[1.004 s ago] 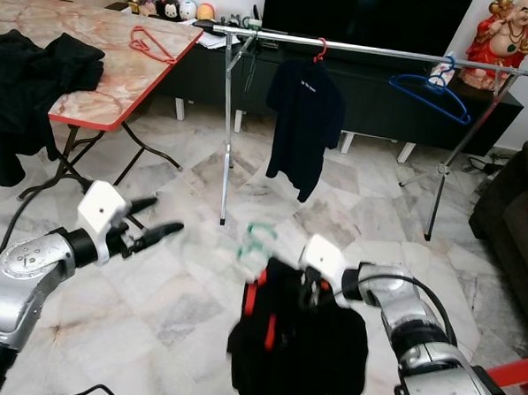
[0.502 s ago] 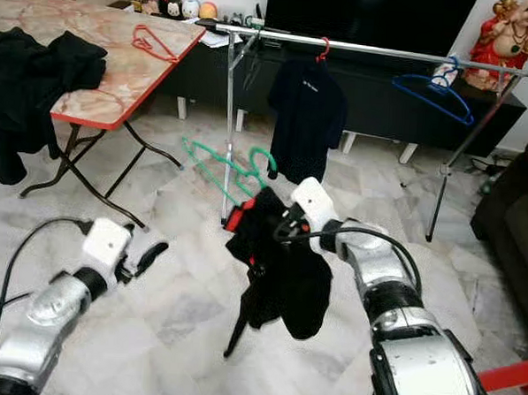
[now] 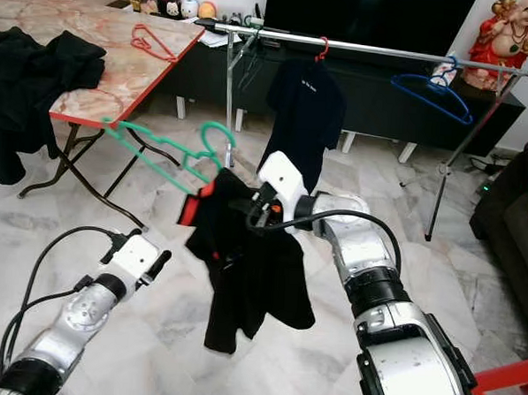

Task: Hang hanger

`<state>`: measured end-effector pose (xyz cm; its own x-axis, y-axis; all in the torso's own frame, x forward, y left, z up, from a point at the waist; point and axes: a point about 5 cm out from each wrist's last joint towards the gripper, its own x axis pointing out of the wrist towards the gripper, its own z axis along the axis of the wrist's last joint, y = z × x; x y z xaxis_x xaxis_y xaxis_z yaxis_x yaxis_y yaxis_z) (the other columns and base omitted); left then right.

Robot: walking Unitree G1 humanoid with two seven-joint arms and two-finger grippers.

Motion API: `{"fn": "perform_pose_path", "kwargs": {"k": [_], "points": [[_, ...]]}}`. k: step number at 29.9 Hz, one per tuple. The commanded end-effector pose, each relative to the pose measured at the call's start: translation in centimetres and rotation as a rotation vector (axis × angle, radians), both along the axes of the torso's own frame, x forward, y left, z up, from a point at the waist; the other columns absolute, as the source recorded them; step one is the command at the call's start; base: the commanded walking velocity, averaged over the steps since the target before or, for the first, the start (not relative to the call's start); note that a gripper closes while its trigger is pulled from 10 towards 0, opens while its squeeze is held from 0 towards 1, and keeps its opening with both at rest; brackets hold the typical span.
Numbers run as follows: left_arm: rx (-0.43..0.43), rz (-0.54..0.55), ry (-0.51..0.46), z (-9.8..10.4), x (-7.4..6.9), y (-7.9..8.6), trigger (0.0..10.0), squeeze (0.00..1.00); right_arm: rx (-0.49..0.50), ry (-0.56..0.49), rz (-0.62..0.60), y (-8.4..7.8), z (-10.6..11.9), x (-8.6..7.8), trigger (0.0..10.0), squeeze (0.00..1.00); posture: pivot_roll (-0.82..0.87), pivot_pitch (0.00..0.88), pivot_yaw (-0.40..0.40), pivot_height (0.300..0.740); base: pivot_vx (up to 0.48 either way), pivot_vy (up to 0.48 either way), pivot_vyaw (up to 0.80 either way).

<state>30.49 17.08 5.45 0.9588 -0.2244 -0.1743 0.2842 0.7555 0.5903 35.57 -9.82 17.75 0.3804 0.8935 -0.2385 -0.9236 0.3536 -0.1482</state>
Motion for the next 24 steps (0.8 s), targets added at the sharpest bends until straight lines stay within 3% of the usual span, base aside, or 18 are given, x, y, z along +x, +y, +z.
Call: {"fn": "perform_pose_path", "kwargs": {"k": [1,7,12,24], "points": [[0.05,-0.025,-0.003,-0.4,0.0,-0.3,10.0,0.0,0.007,-0.014,0.035,0.2,0.7,-0.4,0.0,0.0,0.02,0.0,-0.115,0.74,0.0,0.0,0.0],[0.203,-0.037,-0.054,-1.2,0.4,-0.8,10.0,0.0,0.006,-0.014,0.131,1.4,1.6,-2.2,0.0,0.0,0.01,0.0,-0.119,0.74,0.0,0.0,0.0],[0.28,-0.104,-0.04,-1.8,0.2,-1.3,10.0,0.0,0.004,-0.007,0.132,1.7,1.9,-2.6,0.0,0.0,0.0,0.0,-0.114,0.74,0.0,0.0,0.0],[0.282,-0.13,-0.039,-2.1,0.0,-1.5,10.0,0.0,0.008,-0.008,0.14,2.0,2.1,-2.8,0.0,0.0,0.0,0.0,-0.111,0.74,0.0,0.0,0.0]]}}
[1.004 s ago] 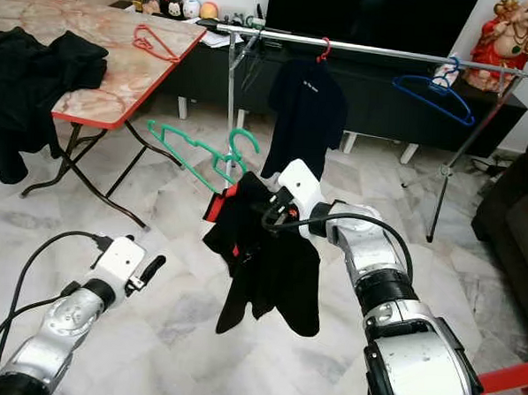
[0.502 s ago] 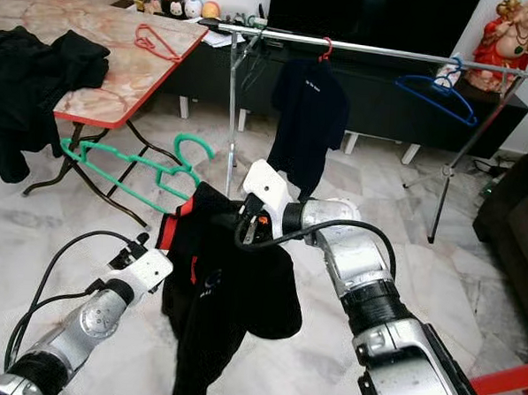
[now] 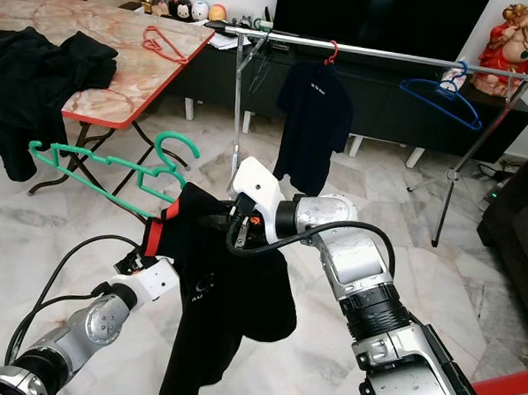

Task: Hang hanger

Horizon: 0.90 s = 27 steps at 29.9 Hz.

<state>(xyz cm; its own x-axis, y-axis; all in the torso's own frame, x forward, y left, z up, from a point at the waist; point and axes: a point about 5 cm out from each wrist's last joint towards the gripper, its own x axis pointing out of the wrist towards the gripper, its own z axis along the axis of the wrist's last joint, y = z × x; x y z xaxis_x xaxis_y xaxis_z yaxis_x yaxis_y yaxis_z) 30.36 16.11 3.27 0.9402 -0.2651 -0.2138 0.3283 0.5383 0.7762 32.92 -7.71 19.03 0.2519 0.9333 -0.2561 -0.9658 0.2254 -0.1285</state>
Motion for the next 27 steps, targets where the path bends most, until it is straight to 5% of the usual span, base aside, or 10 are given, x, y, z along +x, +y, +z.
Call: {"fn": "perform_pose_path", "kwargs": {"k": [1,21,24,27], "points": [[0.011,-0.033,-0.006,0.1,0.1,-0.5,10.0,0.0,0.021,-0.031,0.006,-0.1,0.8,-0.1,0.0,0.0,0.0,0.0,-0.111,0.74,0.0,0.0,0.0],[0.015,-0.047,-0.011,0.0,0.1,-0.6,10.0,0.0,0.02,-0.028,0.004,0.0,1.0,-0.3,0.0,0.0,0.0,0.0,-0.112,0.74,0.0,0.0,0.0],[0.0,-0.115,0.014,-0.1,-0.3,-0.5,10.0,0.0,-0.086,-0.086,-0.188,-0.6,0.2,3.4,0.0,0.0,0.01,0.0,-0.111,0.74,0.0,0.0,0.0],[-0.005,-0.113,0.017,-0.2,-0.4,-0.3,10.0,0.0,-0.113,-0.101,-0.215,-0.8,-0.2,3.7,0.0,0.0,0.01,0.0,-0.11,0.74,0.0,0.0,0.0]]}}
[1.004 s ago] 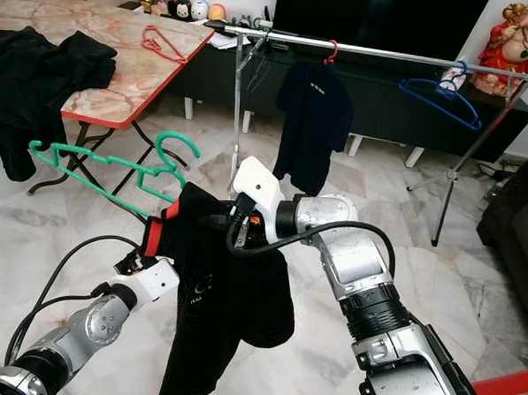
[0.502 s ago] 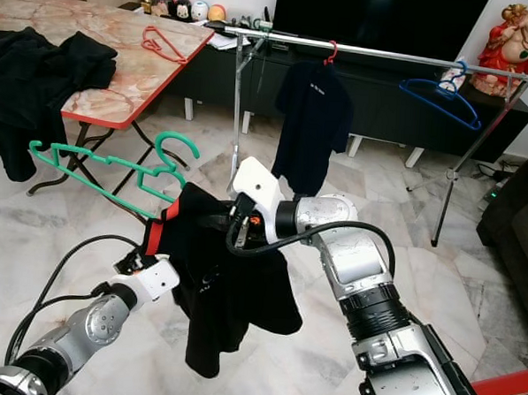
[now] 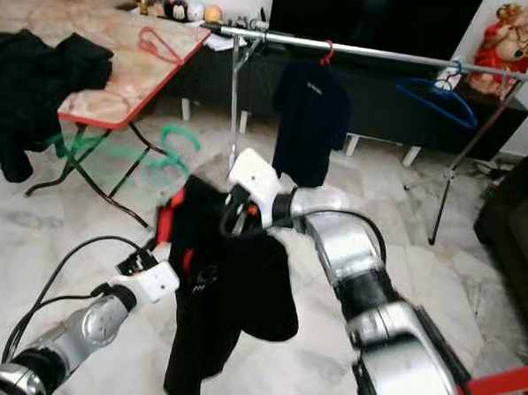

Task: Hang hanger

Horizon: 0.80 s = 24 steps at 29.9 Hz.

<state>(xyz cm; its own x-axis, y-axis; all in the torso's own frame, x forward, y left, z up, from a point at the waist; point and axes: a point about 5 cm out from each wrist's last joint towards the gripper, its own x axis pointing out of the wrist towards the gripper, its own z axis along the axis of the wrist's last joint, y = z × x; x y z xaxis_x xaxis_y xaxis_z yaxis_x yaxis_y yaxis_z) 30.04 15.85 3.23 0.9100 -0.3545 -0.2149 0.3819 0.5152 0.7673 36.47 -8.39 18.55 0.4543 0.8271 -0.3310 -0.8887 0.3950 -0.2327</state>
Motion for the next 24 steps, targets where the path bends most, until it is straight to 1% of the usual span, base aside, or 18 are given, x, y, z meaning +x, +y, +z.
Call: {"fn": "perform_pose_path", "kwargs": {"k": [1,7,11,16,21,24], "points": [[0.007,-0.018,0.012,-0.1,-0.1,0.0,10.0,0.0,-0.008,-0.03,-0.017,-0.2,0.2,0.2,0.0,0.0,0.02,0.0,-0.11,0.74,0.0,0.0,0.0],[-0.002,-0.019,0.012,-0.3,-0.3,0.0,10.0,0.0,-0.015,-0.035,-0.032,-0.3,-0.2,0.6,0.0,0.0,0.02,0.0,-0.109,0.74,0.0,0.0,0.0],[-0.004,-0.031,0.018,-0.4,-0.4,0.0,10.0,0.0,-0.006,-0.028,-0.015,0.0,-0.4,0.7,0.0,0.0,0.02,0.0,-0.106,0.74,0.0,0.0,0.0],[0.002,-0.057,0.027,-0.4,-0.5,-0.2,10.0,0.0,0.06,-0.011,0.082,0.9,0.5,0.1,0.0,0.0,0.03,0.0,-0.105,0.74,0.0,0.0,0.0],[0.013,-0.075,0.022,-0.2,-0.2,-0.4,10.0,0.0,0.078,-0.025,0.164,1.8,1.3,-0.3,0.0,0.0,0.02,0.0,-0.105,0.74,0.0,0.0,0.0],[0.014,-0.075,0.017,-0.1,-0.1,-0.5,10.0,0.0,0.077,-0.031,0.182,2.1,1.5,-0.3,0.0,0.0,0.02,0.0,-0.103,0.74,0.0,0.0,0.0]]}}
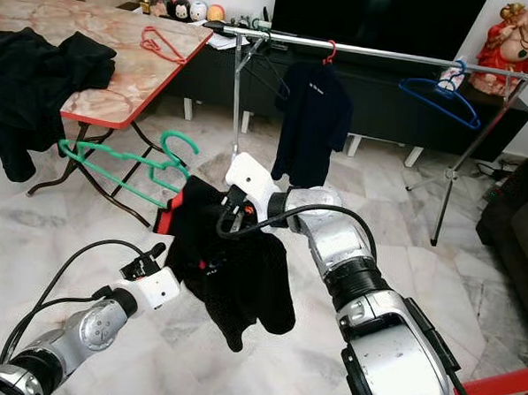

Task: Hang hanger

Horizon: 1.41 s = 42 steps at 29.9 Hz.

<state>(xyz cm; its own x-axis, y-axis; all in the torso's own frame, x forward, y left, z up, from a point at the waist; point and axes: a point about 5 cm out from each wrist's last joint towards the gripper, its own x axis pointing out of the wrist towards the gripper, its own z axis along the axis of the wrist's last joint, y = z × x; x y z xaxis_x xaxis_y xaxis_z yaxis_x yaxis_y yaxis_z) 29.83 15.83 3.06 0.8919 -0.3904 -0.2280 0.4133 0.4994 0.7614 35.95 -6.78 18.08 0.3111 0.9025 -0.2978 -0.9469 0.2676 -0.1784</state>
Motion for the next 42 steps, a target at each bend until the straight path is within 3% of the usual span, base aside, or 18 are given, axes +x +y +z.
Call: {"fn": "perform_pose_path", "kwargs": {"k": [1,12,24,35,42], "points": [[0.015,-0.036,-0.001,0.2,0.2,-0.5,10.0,0.0,0.027,-0.068,0.026,0.6,2.1,0.2,0.0,0.0,0.02,0.0,-0.104,0.74,0.0,0.0,0.0],[0.029,0.017,-0.051,0.5,0.5,0.4,10.0,0.0,0.066,-0.067,0.062,1.9,3.0,-0.1,0.0,0.0,0.01,0.0,-0.1,0.74,0.0,0.0,0.0],[0.007,0.081,-0.173,1.2,0.6,0.7,10.0,0.0,0.116,-0.049,0.051,3.5,3.6,-0.1,0.0,0.0,0.01,0.0,-0.098,0.74,0.0,0.0,0.0],[-0.056,0.073,-0.168,0.8,-0.1,0.1,10.0,0.0,0.122,-0.04,-0.027,3.7,3.9,0.8,0.0,0.0,0.01,0.0,-0.099,0.74,0.0,0.0,0.0],[-0.045,0.105,-0.216,1.1,0.1,0.3,10.0,0.0,0.139,-0.038,0.0,4.4,4.3,0.6,0.0,0.0,0.01,0.0,-0.1,0.74,0.0,0.0,0.0]]}}
